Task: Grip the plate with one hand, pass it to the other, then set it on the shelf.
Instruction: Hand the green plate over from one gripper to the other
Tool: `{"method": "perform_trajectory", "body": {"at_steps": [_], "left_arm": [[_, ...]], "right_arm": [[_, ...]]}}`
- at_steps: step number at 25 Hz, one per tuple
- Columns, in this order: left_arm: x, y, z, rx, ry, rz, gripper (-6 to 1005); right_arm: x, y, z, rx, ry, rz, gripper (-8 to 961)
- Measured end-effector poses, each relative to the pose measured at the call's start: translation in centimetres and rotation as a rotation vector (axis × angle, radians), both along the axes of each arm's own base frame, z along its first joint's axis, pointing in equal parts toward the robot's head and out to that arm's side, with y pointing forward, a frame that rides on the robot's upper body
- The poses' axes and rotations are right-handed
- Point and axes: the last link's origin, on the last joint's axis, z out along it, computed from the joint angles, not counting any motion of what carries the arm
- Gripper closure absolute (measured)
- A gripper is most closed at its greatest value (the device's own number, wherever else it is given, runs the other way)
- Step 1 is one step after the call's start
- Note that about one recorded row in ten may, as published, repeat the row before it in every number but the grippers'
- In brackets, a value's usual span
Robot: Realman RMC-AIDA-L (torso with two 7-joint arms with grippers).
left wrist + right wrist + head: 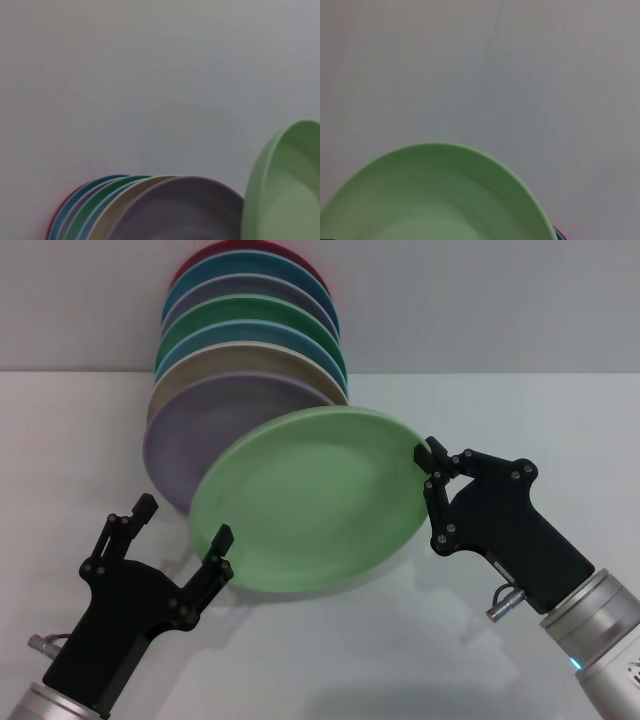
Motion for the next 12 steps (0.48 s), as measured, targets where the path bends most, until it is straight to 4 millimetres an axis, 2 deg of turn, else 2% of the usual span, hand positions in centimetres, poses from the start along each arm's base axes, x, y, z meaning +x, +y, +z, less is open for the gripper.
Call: {"method": "perform_trajectory", "body": {"at_steps": [12], "left_arm": [[0.94,-0.85,-0.95,-0.016,0.04,-0.052,137]], "right_arm": [[0.35,-0.04,0.18,0.009,0.009,-0.014,936]]}}
